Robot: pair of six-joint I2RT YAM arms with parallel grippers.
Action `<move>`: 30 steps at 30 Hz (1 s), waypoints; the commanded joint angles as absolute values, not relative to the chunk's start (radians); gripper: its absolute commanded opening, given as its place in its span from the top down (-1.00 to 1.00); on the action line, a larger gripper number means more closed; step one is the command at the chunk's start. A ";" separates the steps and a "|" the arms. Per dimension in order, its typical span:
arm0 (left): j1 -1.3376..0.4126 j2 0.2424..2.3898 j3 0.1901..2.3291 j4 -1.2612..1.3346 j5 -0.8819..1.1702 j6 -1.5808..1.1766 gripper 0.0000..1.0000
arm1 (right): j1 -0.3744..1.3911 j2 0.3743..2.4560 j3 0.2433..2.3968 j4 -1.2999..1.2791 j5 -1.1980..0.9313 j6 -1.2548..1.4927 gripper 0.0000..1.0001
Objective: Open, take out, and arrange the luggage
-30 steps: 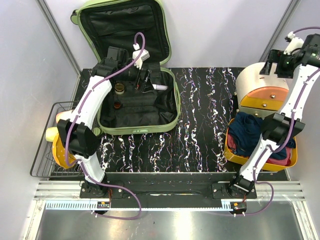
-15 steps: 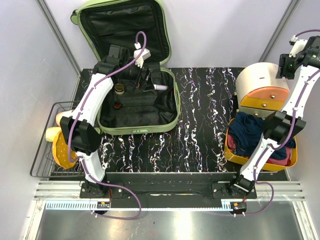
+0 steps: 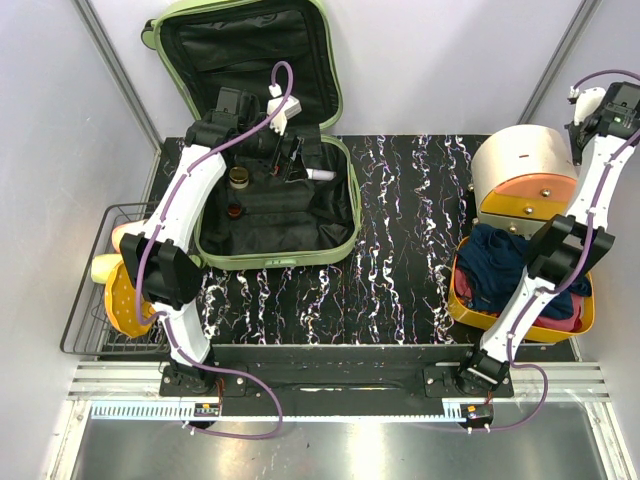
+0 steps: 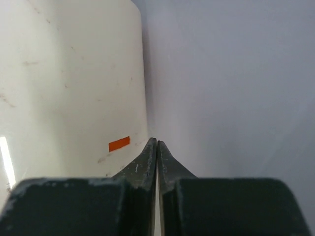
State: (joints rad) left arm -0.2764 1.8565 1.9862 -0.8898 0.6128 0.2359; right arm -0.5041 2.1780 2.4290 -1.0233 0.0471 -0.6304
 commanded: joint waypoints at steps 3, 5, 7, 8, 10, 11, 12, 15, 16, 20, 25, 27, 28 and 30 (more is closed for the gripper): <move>-0.270 1.822 1.999 -0.879 0.595 0.253 -0.98 | -0.518 2.189 2.349 -0.948 0.048 -0.745 0.98; -0.272 1.822 2.005 -0.885 0.594 0.255 -0.98 | -0.520 2.189 2.313 -0.950 0.011 -0.771 0.99; -0.272 1.824 2.016 -0.887 0.595 0.249 -0.98 | -0.523 2.174 2.252 -0.960 -0.072 -0.790 0.98; -0.272 1.827 2.020 -0.890 0.597 0.249 -0.98 | -0.522 2.168 2.234 -0.963 -0.102 -0.793 0.99; -0.270 1.833 2.042 -0.896 0.601 0.244 -0.98 | -0.520 2.166 2.223 -1.021 -0.208 -0.787 0.99; -0.271 1.841 2.051 -0.902 0.601 0.242 -0.98 | -0.522 2.167 2.232 -1.046 -0.251 -0.763 0.99; -0.270 1.842 2.057 -0.903 0.606 0.238 -0.98 | -0.522 2.172 2.261 -1.077 -0.293 -0.758 1.00; -0.270 1.850 2.071 -0.907 0.610 0.235 -0.98 | -0.515 2.178 2.315 -1.146 -0.405 -0.700 1.00; -0.270 1.851 2.072 -0.907 0.611 0.232 -0.98 | -0.511 2.180 2.325 -1.164 -0.429 -0.689 1.00; -0.270 1.859 2.074 -0.907 0.617 0.219 -0.98 | -0.497 2.195 2.379 -1.215 -0.479 -0.658 1.00; -0.270 1.867 2.080 -0.907 0.620 0.213 -0.98 | -0.459 2.201 2.385 -1.253 -0.473 -0.653 1.00; -0.271 1.865 2.080 -0.907 0.614 0.215 -0.98 | -0.456 2.191 2.359 -1.253 -0.471 -0.649 1.00; -0.272 1.865 2.079 -0.907 0.615 0.216 -0.98 | -0.453 2.184 2.347 -1.253 -0.477 -0.647 1.00; -0.270 1.867 2.077 -0.907 0.617 0.215 -0.98 | -0.442 2.166 2.303 -1.262 -0.486 -0.643 1.00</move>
State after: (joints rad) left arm -0.2764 1.8713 2.0361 -0.9279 0.6029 0.2276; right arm -0.4694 2.1822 2.3569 -1.1805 -0.3943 -0.6815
